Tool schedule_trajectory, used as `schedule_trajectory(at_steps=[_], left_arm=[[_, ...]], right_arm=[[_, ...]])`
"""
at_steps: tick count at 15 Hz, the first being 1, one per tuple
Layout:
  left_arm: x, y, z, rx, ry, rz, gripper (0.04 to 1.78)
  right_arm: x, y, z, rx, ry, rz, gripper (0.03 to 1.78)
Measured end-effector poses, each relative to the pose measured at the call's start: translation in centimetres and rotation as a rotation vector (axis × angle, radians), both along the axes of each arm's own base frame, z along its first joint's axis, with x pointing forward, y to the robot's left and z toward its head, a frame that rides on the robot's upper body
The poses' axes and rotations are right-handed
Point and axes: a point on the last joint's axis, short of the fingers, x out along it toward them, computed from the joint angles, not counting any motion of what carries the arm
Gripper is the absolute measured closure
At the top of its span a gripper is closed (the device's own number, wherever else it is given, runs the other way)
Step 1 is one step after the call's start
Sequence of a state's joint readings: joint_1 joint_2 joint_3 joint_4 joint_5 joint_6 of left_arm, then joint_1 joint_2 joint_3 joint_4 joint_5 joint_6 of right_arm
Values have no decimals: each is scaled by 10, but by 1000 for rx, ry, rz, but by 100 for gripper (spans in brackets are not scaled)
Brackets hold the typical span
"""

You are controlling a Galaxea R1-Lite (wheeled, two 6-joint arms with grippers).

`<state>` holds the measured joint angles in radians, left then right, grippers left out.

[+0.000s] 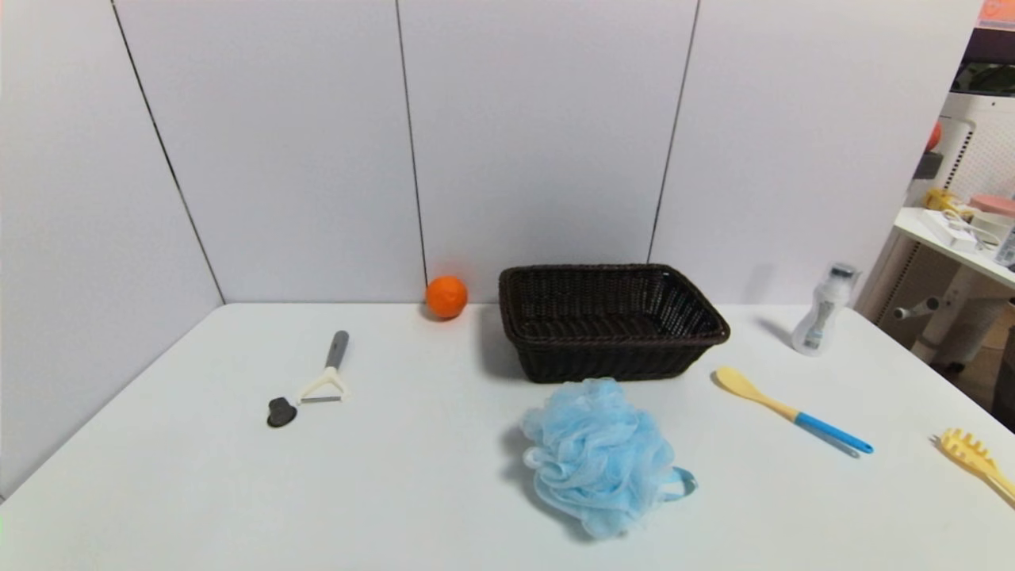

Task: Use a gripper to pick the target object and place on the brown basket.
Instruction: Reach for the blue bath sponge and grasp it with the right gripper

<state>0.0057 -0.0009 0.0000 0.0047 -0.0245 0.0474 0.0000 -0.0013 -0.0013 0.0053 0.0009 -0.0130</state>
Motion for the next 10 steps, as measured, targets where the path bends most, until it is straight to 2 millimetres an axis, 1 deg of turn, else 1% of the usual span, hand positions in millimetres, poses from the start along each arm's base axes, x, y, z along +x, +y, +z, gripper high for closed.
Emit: schedule_trajectory(at_steps=[2, 3, 4, 6, 7, 8, 10], left_arm=[[0, 0, 0, 0, 0, 0, 13], [0, 0, 0, 0, 0, 0, 13], [0, 0, 0, 0, 0, 0, 13], [0, 0, 0, 0, 0, 0, 13], [0, 0, 0, 0, 0, 0, 13], [0, 0, 0, 0, 0, 0, 13], [0, 0, 0, 0, 0, 0, 13]], right_arm=[[0, 0, 3, -21, 5, 8, 11], [1, 0, 10, -40, 12, 12, 11], [3, 0, 21, -64, 26, 21, 11], [14, 1, 54, -130, 64, 84, 11], [22, 1, 73, -165, 82, 141, 11], [34, 3, 94, -198, 97, 217, 11], [65, 14, 131, -252, 132, 396, 11]])
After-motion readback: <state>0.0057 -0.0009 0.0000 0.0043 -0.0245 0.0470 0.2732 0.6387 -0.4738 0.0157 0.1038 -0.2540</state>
